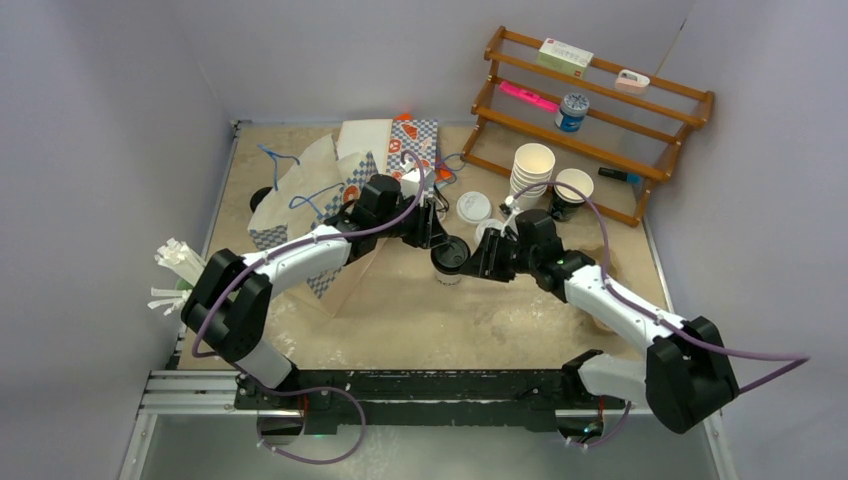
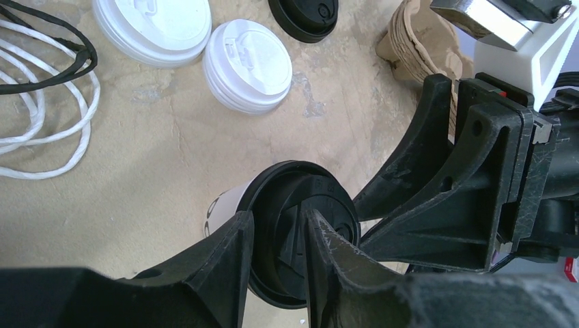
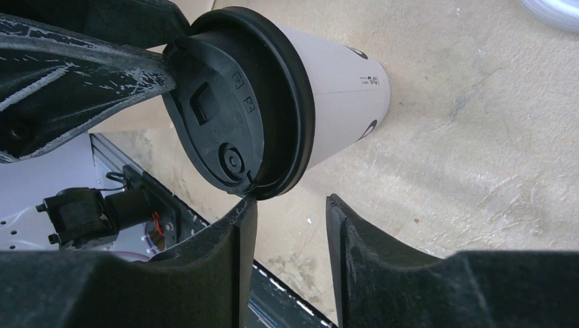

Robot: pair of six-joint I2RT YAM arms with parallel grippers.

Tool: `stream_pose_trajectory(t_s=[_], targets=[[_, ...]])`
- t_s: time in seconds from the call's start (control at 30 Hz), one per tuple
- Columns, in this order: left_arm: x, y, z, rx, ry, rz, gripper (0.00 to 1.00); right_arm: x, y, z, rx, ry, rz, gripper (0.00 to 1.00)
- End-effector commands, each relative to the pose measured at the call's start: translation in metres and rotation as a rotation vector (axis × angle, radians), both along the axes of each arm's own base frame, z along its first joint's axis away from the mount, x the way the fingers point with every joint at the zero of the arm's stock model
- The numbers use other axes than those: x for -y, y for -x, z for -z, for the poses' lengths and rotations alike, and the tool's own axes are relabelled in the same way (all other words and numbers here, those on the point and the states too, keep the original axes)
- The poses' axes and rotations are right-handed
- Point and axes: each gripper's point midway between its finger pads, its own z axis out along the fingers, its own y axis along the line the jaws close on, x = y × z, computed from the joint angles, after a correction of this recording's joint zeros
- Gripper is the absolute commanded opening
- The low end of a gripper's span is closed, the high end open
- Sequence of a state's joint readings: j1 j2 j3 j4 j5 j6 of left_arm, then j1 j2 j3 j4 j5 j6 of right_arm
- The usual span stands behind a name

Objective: Pack the takeout coffee

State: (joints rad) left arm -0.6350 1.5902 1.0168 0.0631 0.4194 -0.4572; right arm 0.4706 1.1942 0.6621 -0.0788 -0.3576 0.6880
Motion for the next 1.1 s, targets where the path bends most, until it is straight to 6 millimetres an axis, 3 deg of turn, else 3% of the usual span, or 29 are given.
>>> stream_pose_trajectory(t_s=[0.0,0.5,0.7,1.07], targets=[[0.004,0.001,-0.018,0.032,0.053,0.017,0.34,-0.003,-0.009,-0.007,0.027,0.001,0.005,0.43],[-0.004,0.012,-0.004,-0.002,0.037,0.009,0.33,0.002,-0.022,-0.016,0.056,0.057,0.033,0.39],[-0.006,0.015,0.006,-0.018,0.026,0.006,0.32,0.002,-0.024,-0.01,0.046,0.068,0.034,0.33],[-0.009,0.015,0.022,-0.043,0.001,-0.012,0.33,0.002,-0.023,-0.004,0.032,0.071,0.028,0.32]])
